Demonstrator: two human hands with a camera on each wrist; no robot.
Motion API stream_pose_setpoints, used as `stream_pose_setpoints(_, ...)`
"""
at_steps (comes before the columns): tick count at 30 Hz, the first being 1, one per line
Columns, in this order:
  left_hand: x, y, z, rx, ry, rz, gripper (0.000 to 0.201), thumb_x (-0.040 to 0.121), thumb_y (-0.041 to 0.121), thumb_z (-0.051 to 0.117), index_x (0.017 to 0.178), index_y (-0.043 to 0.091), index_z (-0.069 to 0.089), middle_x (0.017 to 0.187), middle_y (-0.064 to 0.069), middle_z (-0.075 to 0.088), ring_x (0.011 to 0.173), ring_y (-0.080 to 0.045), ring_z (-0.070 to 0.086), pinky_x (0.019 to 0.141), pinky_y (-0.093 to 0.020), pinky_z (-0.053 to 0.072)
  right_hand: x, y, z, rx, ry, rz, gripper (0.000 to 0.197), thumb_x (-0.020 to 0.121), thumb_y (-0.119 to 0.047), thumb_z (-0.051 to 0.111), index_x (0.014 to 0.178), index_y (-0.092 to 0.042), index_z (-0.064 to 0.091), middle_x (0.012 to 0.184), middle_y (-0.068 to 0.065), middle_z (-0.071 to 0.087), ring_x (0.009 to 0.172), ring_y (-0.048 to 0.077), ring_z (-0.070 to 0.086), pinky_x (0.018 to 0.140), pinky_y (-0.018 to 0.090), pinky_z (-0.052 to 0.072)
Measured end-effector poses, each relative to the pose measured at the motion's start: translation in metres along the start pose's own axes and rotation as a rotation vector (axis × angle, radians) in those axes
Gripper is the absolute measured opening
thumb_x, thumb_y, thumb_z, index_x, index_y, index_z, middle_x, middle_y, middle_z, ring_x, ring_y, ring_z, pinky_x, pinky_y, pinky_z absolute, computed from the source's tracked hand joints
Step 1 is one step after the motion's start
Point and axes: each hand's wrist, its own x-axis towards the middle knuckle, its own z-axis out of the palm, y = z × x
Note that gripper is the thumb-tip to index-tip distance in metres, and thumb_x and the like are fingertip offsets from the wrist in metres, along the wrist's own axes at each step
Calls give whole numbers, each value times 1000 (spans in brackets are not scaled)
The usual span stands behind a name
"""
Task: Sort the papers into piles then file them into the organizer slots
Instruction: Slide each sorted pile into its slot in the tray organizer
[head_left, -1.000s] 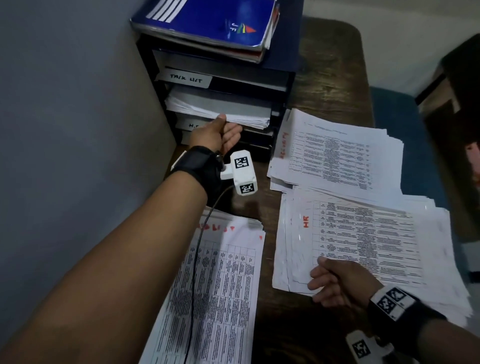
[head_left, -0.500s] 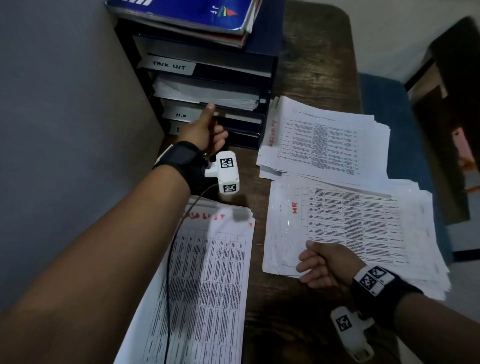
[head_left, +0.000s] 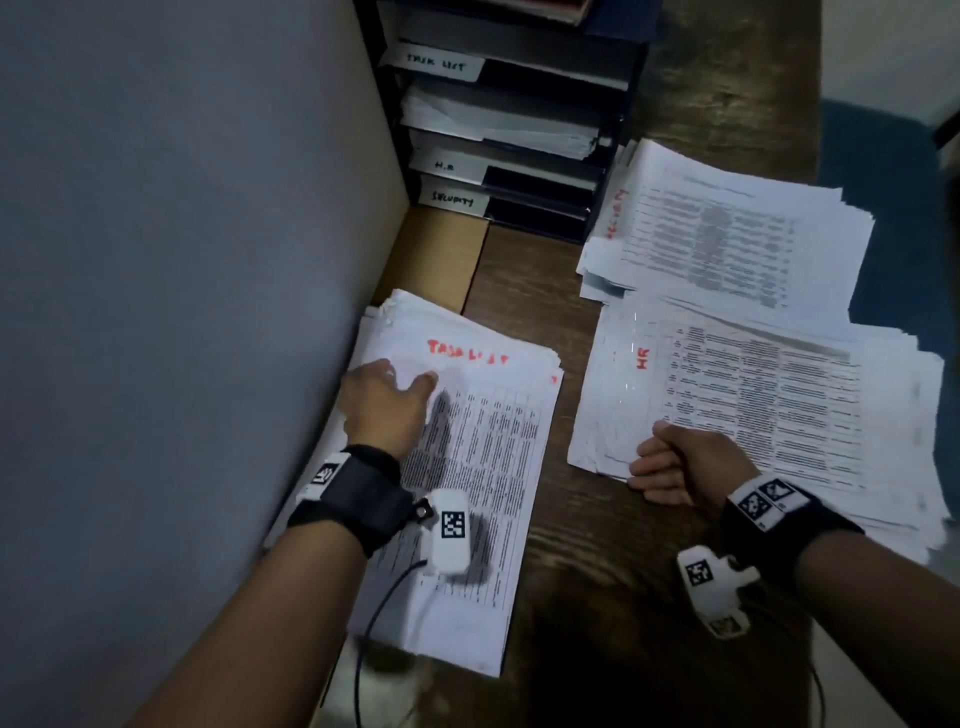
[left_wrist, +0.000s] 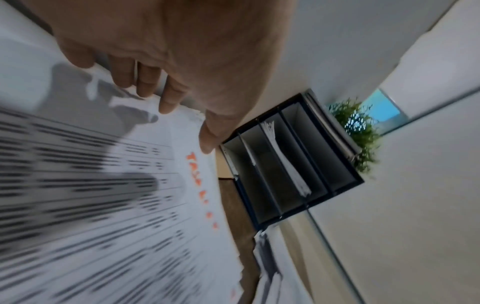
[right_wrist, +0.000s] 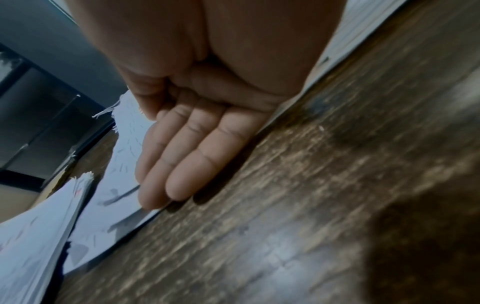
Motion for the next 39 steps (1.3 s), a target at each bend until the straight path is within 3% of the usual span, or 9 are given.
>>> stream_pose_setpoints(4,-22,-27,-1,344,20,-41,67,78,50,68,124,3,52,138,-18,44,129,-37,41,106,-49,38,-8,2,11,-40,57,-60,38,99,-34,50,92,2,64,79,21,71,67,32,71,60,33,55)
stream_pose_setpoints(12,-25,-46,-8,545,38,-118,99,75,59,68,147,6,26,147,-18,34,135,-38,35,108,-49,30,-31,16,79,-103,-239,-130,20,97,-18,56,110,-5,63,99,16,69,88,25,69,77,41,58)
stream_pose_setpoints(17,-16,-40,-21,569,35,-157,92,74,64,67,139,6,36,143,-19,39,132,-38,39,107,-45,33,-39,14,111,-62,-295,-121,27,95,-12,59,121,-4,55,97,15,55,86,27,54,68,33,53)
stream_pose_setpoints(20,-11,-45,-31,524,-20,-161,88,69,65,67,133,8,48,136,-17,52,123,-35,52,102,-40,45,-39,19,117,-11,-269,-99,30,92,-10,65,118,-10,49,98,17,54,88,28,51,77,40,44)
stream_pose_setpoints(24,-15,-48,-41,416,-92,-120,61,74,49,66,121,12,54,125,-17,59,110,-37,59,90,-39,50,-32,23,115,-149,-227,-155,36,86,-19,72,114,-17,51,110,13,67,99,26,67,88,41,56)
stream_pose_setpoints(28,-31,-39,-48,247,-142,13,33,81,29,68,108,11,60,105,-10,68,91,-31,65,72,-31,49,-32,23,117,-212,-215,-220,34,83,-18,76,108,-15,52,100,16,71,95,31,70,86,46,58)
stream_pose_setpoints(32,-43,-27,-59,136,-253,99,26,79,16,71,106,17,68,94,-2,73,82,-22,69,75,-32,56,-33,23,119,-281,-220,-268,40,80,-22,78,110,-13,52,98,10,73,92,28,71,84,43,58)
stream_pose_setpoints(36,-50,-14,-72,-236,-318,86,16,79,-2,70,87,12,72,69,2,73,55,-11,66,52,-22,52,-38,22,115,-471,-181,-378,39,79,-32,77,107,-19,53,92,-3,69,83,13,67,69,26,50)
stream_pose_setpoints(39,-53,-5,-82,-487,-352,38,16,61,4,76,74,12,72,68,-5,72,58,-21,64,55,-24,50,-45,8,105,-328,-132,-557,42,72,-28,83,105,-17,60,94,-7,72,85,9,69,78,31,55)
